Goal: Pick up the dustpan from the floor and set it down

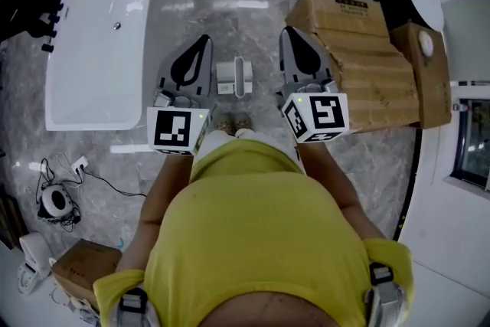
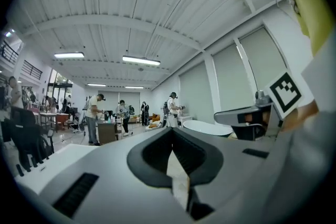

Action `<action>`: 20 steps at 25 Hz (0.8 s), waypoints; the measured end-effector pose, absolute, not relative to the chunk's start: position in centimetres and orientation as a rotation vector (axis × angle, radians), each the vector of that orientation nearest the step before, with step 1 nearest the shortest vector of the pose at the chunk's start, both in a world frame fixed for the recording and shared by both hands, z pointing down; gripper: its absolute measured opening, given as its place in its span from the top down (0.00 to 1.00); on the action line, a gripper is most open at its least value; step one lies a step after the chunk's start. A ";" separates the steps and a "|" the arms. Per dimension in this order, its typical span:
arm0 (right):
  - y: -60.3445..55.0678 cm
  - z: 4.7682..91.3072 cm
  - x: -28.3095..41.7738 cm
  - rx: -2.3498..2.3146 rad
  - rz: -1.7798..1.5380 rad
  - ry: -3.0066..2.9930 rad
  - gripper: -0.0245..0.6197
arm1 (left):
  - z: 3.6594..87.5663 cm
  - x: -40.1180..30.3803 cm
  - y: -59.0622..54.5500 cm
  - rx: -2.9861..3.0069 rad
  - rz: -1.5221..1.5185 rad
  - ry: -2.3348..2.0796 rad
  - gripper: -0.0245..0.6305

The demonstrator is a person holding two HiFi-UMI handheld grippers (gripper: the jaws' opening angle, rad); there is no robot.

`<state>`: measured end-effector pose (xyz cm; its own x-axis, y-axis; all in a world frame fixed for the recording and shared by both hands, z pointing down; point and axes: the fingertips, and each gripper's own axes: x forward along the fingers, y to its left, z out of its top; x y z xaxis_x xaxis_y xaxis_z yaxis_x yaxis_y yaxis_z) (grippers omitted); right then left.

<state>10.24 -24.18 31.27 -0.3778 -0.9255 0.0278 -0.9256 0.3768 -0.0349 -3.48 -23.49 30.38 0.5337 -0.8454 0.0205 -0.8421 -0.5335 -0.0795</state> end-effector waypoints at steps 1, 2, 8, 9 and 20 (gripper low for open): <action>-23.9 29.9 10.4 1.774 0.015 -2.612 0.95 | 29.3 -3.5 -23.6 -2.680 -0.075 1.495 0.96; -23.6 28.8 10.6 1.793 -0.031 -2.618 0.95 | 28.3 -3.5 -23.6 -2.662 -0.063 1.505 0.96; -22.4 25.7 10.3 1.817 -0.148 -2.653 0.95 | 24.7 -3.7 -22.9 -2.592 0.000 1.533 0.96; -22.3 25.6 10.3 1.814 -0.155 -2.653 0.95 | 24.6 -3.7 -22.8 -2.588 0.002 1.536 0.96; -21.8 26.6 11.2 1.829 -0.109 -2.641 0.95 | 24.4 -3.2 -22.3 -2.588 0.013 1.552 0.96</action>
